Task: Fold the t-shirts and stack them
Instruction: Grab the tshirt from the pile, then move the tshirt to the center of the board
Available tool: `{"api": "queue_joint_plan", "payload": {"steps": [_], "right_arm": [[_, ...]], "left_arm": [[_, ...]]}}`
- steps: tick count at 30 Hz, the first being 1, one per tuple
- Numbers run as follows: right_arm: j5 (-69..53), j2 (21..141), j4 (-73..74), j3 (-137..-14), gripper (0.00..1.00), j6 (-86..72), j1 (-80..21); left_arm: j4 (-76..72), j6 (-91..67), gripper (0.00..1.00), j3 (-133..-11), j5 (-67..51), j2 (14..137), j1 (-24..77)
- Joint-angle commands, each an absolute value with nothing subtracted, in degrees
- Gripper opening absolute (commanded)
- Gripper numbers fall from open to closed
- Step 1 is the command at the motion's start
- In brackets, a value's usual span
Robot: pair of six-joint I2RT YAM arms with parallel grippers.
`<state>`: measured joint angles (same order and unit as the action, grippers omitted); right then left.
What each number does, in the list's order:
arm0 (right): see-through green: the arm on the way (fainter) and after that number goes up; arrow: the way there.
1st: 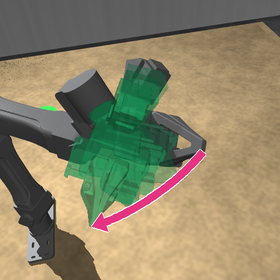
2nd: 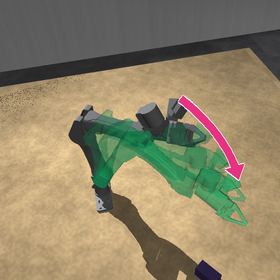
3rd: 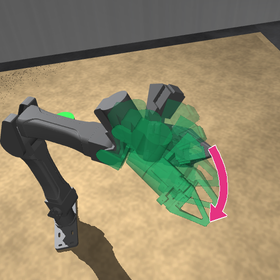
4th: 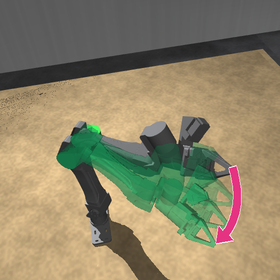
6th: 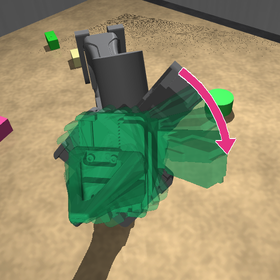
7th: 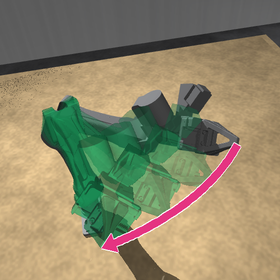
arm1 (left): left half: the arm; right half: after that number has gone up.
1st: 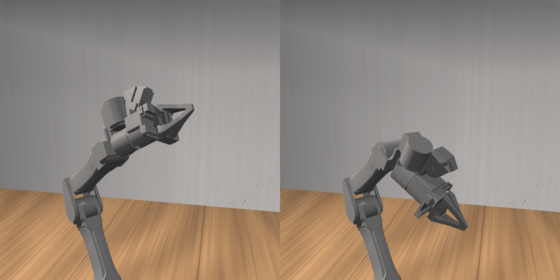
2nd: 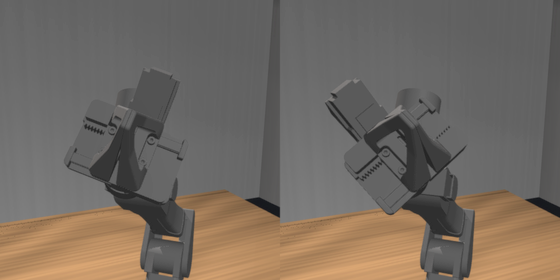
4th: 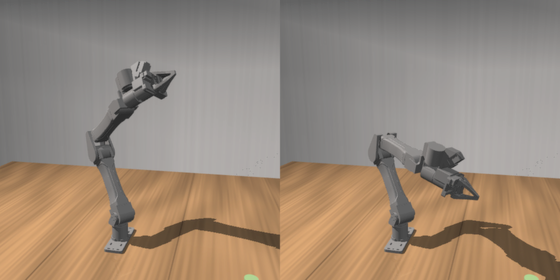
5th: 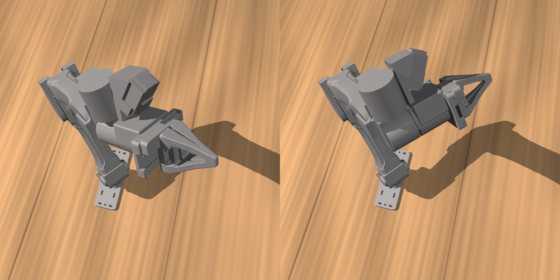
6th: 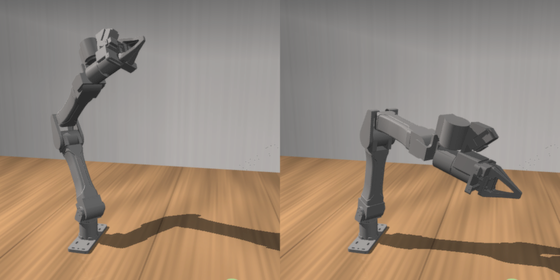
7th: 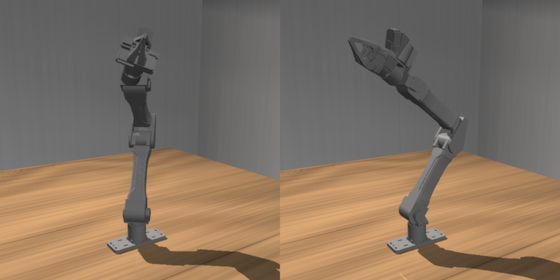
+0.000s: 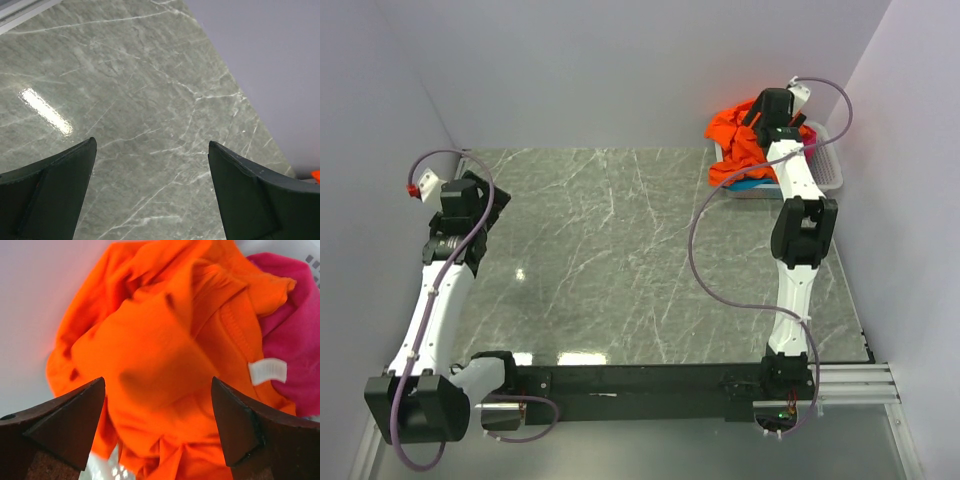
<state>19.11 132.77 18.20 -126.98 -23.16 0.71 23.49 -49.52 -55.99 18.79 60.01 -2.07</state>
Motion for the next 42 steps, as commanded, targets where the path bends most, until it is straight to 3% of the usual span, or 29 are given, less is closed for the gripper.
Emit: {"api": "queue_joint_plan", "payload": {"steps": [1,3,8,9,10,12,13,16,19,28,37,42], "right_arm": [[18.1,135.3,11.3,-128.7,0.92,-27.8,2.6],[17.6,137.4,11.0,-131.6,0.90,-28.2,2.6],[14.7,141.2,7.8,-134.0,0.73,-27.9,2.8],[14.3,141.3,6.9,-133.5,0.66,-28.0,2.8],[14.2,140.7,6.5,-133.2,0.46,-28.2,2.8],[14.0,139.2,5.6,-131.2,0.28,-28.6,2.8],[14.1,136.9,5.3,-130.3,0.11,-28.5,2.8],[14.3,131.3,4.4,-127.2,0.09,-26.9,2.5],[16.4,125.1,5.9,-125.2,0.00,-24.4,1.8],[21.4,101.0,4.0,-112.6,0.00,-13.5,-8.0],[9.4,85.0,5.5,-112.9,0.00,-9.1,-27.0],[-2.2,81.0,4.7,-113.6,0.00,-16.8,-29.6]], "left_arm": [[23.2,-48.2,0.99,-59.6,19.2,61.0,-2.3],[23.1,-48.2,0.99,-59.6,19.5,61.4,-2.3],[22.8,-47.9,1.00,-59.6,19.8,62.1,-2.3],[22.9,-47.9,0.99,-59.9,19.9,62.4,-2.3],[23.2,-47.9,1.00,-60.1,20.5,62.6,-2.2],[24.2,-48.3,0.99,-60.7,20.9,62.9,-2.3],[24.3,-48.3,0.99,-60.8,20.7,62.9,-2.3],[23.9,-48.3,0.99,-60.6,19.7,62.8,-2.3],[23.4,-48.9,1.00,-60.4,17.4,62.3,-2.3],[24.0,-50.6,0.99,-59.3,11.3,58.6,-2.3],[27.1,-52.6,0.99,-58.2,7.0,51.4,-2.2],[32.9,-53.2,0.99,-59.3,8.4,47.6,-2.3]]}}
